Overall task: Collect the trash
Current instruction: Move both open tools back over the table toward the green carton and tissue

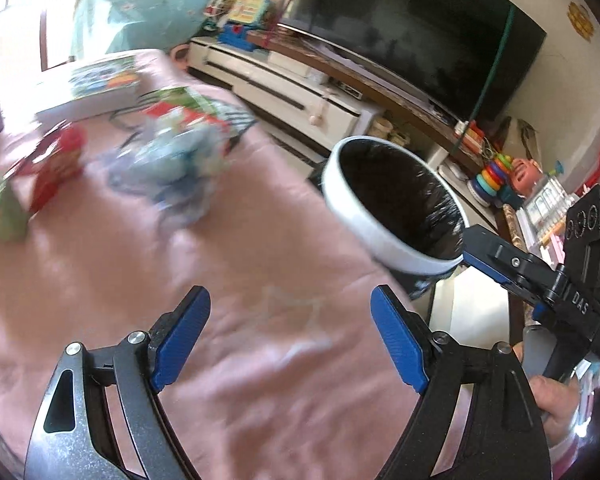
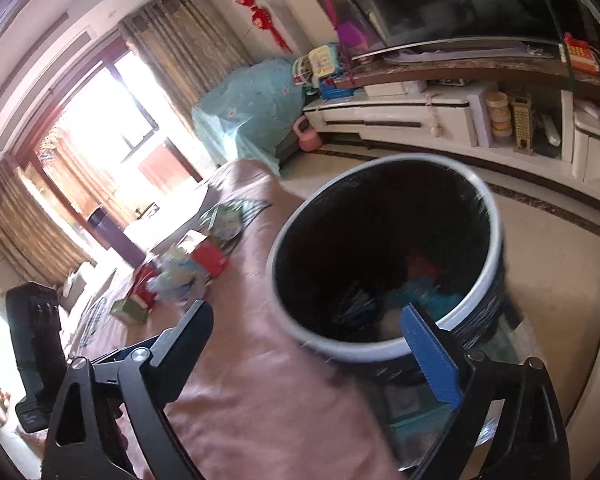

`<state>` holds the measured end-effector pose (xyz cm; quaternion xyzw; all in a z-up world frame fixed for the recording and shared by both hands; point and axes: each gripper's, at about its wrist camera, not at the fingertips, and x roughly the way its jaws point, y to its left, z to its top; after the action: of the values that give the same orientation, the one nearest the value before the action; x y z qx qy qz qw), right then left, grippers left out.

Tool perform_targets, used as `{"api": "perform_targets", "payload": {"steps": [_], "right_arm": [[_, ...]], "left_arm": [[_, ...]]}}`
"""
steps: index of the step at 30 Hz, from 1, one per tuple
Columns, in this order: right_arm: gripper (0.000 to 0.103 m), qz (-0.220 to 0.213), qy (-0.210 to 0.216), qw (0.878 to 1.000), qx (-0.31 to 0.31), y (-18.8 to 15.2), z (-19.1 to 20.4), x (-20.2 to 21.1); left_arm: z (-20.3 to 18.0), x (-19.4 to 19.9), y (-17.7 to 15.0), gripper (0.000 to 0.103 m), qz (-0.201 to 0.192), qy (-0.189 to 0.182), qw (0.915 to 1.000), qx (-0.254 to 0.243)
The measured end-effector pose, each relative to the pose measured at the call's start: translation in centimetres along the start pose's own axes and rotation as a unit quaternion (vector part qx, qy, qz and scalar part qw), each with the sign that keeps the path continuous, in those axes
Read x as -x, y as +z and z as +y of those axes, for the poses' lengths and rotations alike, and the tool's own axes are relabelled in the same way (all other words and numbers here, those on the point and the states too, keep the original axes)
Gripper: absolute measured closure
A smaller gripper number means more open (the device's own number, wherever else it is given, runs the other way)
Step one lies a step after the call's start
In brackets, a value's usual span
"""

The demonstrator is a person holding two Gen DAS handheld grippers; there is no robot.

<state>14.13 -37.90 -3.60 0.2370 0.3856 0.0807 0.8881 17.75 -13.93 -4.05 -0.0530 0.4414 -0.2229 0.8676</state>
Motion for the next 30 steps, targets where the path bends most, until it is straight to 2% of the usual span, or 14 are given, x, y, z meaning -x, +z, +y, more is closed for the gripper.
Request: {"api": "perform_targets", "payload": {"steps": [10, 17, 24, 26, 30], "right_arm": [[0.004, 0.005, 0.012, 0.998, 0.057, -3.5, 6.6, -1.5], [0.004, 0.001, 0.027, 0.996, 0.089, -4.6, 9.4, -3.4], [0.004, 0.013, 0.030, 0.995, 0.094, -4.5, 10.9, -5.6], [0.004, 0.021, 0.034, 0.995, 0.093, -4.4, 11.4, -6.3], [0.004, 0.032, 0.038, 0.995, 0.083, -3.8, 12.1, -7.6]], "left_arm": [[6.1, 4.4, -3.2, 0.017, -0.033, 0.047, 0.9970, 0.051], [10.6, 6.0, -4.4, 0.016, -0.044, 0.082, 0.9917, 0.089], [13.8, 6.7, -4.1, 0.015, -0.060, 0.105, 0.9859, 0.116], [14.8, 6.7, -3.6, 0.010, -0.064, 0.110, 0.9843, 0.122], [16.3, 6.6, -2.4, 0.010, -0.070, 0.128, 0.9806, 0.131]]}}
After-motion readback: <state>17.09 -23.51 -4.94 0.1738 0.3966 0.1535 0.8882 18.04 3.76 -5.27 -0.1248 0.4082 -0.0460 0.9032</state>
